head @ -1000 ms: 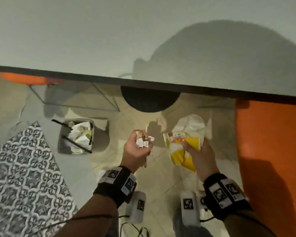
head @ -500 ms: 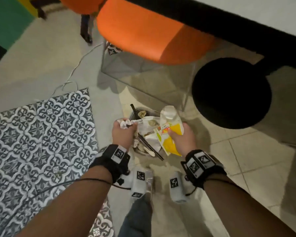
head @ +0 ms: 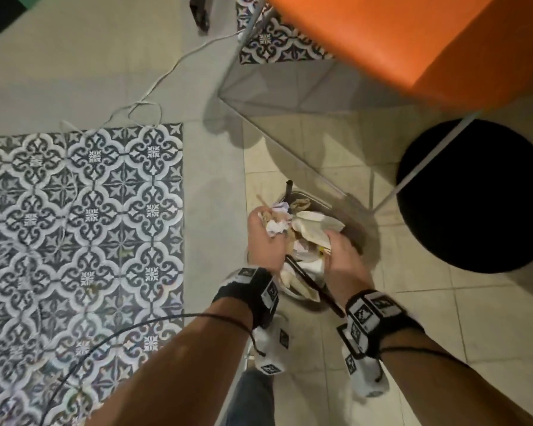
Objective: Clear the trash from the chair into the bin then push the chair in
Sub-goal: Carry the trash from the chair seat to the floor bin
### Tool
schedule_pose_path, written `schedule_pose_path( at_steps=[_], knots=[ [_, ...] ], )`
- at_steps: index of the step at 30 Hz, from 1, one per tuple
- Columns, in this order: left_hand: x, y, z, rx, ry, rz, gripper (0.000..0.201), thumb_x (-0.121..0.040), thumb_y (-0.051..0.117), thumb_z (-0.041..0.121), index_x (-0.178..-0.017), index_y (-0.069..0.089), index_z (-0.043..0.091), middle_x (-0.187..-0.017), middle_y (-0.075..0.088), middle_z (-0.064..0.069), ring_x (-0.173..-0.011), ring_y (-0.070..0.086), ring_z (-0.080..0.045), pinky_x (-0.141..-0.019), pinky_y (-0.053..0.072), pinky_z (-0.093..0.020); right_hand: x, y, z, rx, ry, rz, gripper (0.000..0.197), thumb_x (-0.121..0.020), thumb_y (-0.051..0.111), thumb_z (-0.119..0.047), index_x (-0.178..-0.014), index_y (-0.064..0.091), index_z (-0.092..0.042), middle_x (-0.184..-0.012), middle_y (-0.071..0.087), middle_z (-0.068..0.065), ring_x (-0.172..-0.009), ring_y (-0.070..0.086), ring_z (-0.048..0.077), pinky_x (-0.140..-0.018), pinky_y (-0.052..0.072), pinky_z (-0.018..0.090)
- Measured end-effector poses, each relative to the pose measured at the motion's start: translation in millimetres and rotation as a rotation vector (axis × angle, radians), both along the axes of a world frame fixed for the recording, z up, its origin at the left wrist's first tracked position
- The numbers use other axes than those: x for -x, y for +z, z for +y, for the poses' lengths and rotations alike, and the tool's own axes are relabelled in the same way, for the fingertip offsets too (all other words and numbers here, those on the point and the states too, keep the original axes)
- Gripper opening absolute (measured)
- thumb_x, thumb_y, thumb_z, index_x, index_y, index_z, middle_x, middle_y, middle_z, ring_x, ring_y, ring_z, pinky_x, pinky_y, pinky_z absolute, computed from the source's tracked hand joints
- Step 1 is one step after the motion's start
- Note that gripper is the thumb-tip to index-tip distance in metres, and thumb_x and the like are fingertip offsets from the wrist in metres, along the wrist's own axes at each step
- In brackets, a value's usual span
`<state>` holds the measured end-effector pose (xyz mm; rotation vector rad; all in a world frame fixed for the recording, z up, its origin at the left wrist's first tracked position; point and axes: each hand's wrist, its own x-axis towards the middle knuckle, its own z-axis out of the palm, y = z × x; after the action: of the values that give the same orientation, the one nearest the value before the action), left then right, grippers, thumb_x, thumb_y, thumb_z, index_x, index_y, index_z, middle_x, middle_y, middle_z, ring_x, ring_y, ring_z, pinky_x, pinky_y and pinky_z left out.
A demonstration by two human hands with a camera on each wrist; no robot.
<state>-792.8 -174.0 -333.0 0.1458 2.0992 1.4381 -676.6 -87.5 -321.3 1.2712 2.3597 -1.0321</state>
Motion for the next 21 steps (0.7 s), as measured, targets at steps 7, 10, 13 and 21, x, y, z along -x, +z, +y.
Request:
schedule_pose_path(
  at_steps=[7, 10, 13, 21],
  knots=[
    [-9.4, -22.4, -12.2, 0.239, -0.525, 0.076, 0.059, -0.072, 0.052, 0.016, -0.131, 0.044, 0.018, -0.127, 0.051, -0.008, -0.118, 0.048, -0.025, -0.103, 0.039, -0.044, -1.7, -14.6, 1.6, 0.074, 0.107, -0.181, 0.060, -0.094, 0.048, -0.017, -0.149, 0.023, -0.013, -0.150, 0.033, 0.012, -0.136, 0.034, 0.026, -0.112, 0.029, 0.037],
    [-7.5, -29.4, -5.5, 0.412, -0.640, 0.055, 0.071, -0.078, 0.058, 0.011, -0.143, 0.030, 0.021, -0.144, 0.035, -0.011, -0.135, 0.033, -0.029, -0.112, 0.029, -0.048, 2.8, -21.0, 9.3, 0.098, 0.110, -0.233, 0.067, -0.091, 0.057, -0.024, -0.149, 0.023, -0.013, -0.151, 0.033, 0.010, -0.137, 0.034, 0.025, -0.111, 0.030, 0.037],
    [-2.1, -23.3, 6.6, 0.549, -0.674, 0.060, 0.075, -0.083, 0.063, 0.026, -0.147, 0.023, 0.019, -0.149, 0.027, -0.012, -0.139, 0.026, -0.031, -0.114, 0.027, -0.046, 1.3, -20.1, 14.6, 0.137, 0.085, -0.218, 0.078, -0.086, 0.065, -0.029, -0.149, 0.021, -0.017, -0.151, 0.033, 0.006, -0.135, 0.036, 0.024, -0.111, 0.032, 0.038],
    [3.2, 5.9, 16.2, 0.676, -0.708, 0.148, 0.103, -0.069, 0.076, 0.042, -0.147, 0.017, 0.012, -0.148, 0.029, -0.015, -0.137, 0.028, -0.031, -0.111, 0.032, -0.043, -15.0, 6.1, 18.5, 0.123, 0.065, -0.138, 0.095, -0.078, 0.073, -0.026, -0.151, 0.013, -0.023, -0.152, 0.031, 0.004, -0.135, 0.039, 0.022, -0.110, 0.037, 0.040]
  ],
)
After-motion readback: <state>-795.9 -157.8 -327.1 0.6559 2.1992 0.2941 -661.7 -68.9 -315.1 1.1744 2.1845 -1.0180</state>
